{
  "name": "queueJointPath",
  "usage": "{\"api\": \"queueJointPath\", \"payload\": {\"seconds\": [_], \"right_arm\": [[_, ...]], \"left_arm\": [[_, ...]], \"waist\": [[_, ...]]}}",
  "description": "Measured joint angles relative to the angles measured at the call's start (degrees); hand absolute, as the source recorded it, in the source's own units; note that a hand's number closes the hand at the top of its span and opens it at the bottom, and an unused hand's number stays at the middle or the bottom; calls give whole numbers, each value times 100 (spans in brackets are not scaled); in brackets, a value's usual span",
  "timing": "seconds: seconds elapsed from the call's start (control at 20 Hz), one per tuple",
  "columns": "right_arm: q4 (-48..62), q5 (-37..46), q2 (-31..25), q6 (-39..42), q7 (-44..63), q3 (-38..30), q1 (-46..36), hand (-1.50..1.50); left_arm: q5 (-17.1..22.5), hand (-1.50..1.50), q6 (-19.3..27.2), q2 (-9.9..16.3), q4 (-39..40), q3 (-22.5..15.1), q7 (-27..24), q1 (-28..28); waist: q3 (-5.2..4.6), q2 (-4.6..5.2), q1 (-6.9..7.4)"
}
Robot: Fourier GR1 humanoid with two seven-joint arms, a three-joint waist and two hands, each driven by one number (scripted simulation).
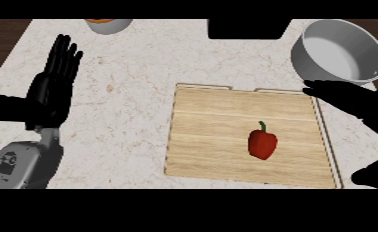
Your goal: Pick the bell pepper from the tray and place it in the pot
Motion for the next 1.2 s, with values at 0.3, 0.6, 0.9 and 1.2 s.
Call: {"api": "queueJointPath", "payload": {"seconds": [0.3,0.6,0.9,1.2], "right_arm": [[-307,362,674,495,1429,697,-402,-150],[4,869,1283,793,1702,926,-350,-150],[462,1529,1825,876,1281,975,-349,-150],[536,2176,2321,825,967,982,-195,-150]], "left_arm": [[-88,0,-101,-46,64,100,16,-55],[-181,0,-181,-120,-51,227,185,-64],[-318,0,-317,-244,44,380,214,-126],[-496,0,-406,-374,-39,502,260,-85]], "waist": [[1,4,16],[7,4,-5],[9,7,-19],[9,3,-25]]}}
